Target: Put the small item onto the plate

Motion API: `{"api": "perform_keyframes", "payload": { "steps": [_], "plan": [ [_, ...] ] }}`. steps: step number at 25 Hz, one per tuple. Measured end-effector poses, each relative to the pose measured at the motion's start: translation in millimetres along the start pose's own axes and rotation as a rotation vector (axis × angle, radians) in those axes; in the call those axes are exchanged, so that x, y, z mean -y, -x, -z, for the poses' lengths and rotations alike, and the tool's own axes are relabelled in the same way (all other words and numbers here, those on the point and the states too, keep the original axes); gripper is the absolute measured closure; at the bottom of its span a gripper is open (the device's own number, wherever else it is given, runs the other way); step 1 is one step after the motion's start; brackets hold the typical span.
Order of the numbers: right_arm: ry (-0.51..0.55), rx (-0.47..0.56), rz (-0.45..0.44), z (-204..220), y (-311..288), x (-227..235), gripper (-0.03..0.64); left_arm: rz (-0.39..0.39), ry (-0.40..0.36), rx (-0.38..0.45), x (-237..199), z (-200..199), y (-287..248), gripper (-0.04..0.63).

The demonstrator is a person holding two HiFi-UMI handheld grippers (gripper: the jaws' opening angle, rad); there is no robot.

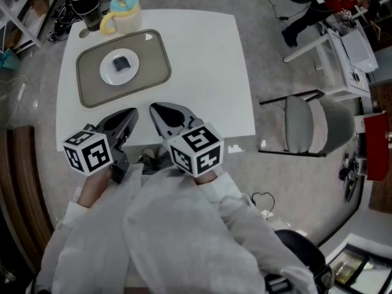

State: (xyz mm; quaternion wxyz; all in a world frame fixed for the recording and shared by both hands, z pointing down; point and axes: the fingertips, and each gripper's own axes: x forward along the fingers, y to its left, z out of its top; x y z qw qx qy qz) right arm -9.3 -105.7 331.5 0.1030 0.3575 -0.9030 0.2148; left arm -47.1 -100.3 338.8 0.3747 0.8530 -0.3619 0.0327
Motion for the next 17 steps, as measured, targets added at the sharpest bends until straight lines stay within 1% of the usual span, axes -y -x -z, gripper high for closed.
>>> {"api": "perform_keyframes", "payload": {
  "steps": [12,17],
  "plan": [
    [0.005,0.001,0.016,-0.7,-0.5,0.6,0.601,0.000,0.000,0.003,-1.7,1.3,5.0,0.584],
    [0.015,-0.003,0.011,-0.1,-0.6,-5.7,0.601,0.003,-0.004,0.007,0.0,0.9,8.5,0.584]
  ]
}}
